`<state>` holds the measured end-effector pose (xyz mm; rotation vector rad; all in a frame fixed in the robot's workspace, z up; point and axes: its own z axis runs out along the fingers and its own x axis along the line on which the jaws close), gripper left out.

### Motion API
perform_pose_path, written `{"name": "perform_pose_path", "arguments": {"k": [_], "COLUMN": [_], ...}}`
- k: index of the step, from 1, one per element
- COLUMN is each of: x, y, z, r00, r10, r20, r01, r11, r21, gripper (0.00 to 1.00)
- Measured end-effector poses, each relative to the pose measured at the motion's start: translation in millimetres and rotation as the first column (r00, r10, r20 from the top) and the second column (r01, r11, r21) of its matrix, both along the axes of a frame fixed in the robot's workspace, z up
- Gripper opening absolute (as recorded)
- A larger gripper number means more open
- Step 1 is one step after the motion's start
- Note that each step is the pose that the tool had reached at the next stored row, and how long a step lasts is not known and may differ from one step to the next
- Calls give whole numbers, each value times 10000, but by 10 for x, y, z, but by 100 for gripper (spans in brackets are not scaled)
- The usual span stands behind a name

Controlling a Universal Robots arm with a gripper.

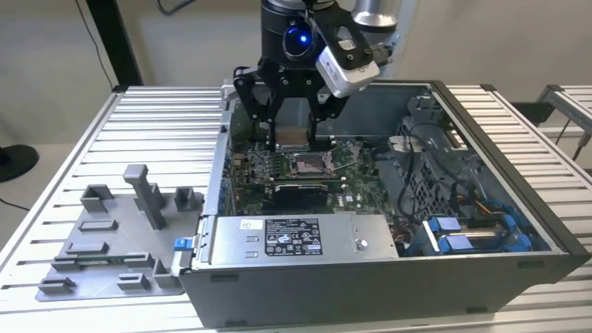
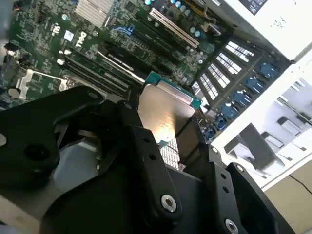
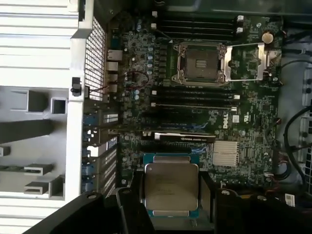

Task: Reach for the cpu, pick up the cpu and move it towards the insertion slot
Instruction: 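Pick up the cpu and move it towards the insertion slot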

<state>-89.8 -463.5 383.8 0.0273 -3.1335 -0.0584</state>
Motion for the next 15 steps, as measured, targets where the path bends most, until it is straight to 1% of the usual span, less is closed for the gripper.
{"name": "perform_pose_path", "arguments": {"k": [4, 8, 12, 15], "x": [135, 242, 302, 324], "y": [35, 90, 185, 274], "z": [-11, -20, -34, -45], "r00": [10000, 10000, 10000, 10000], "r10": [1, 1, -1, 1], "r20": [-10, -11, -11, -10], "r01": [-1, -1, 1, -1], "r11": [10000, 10000, 10000, 10000], "r21": [1, 0, 1, 0], "gripper": [0, 0, 0, 0]}}
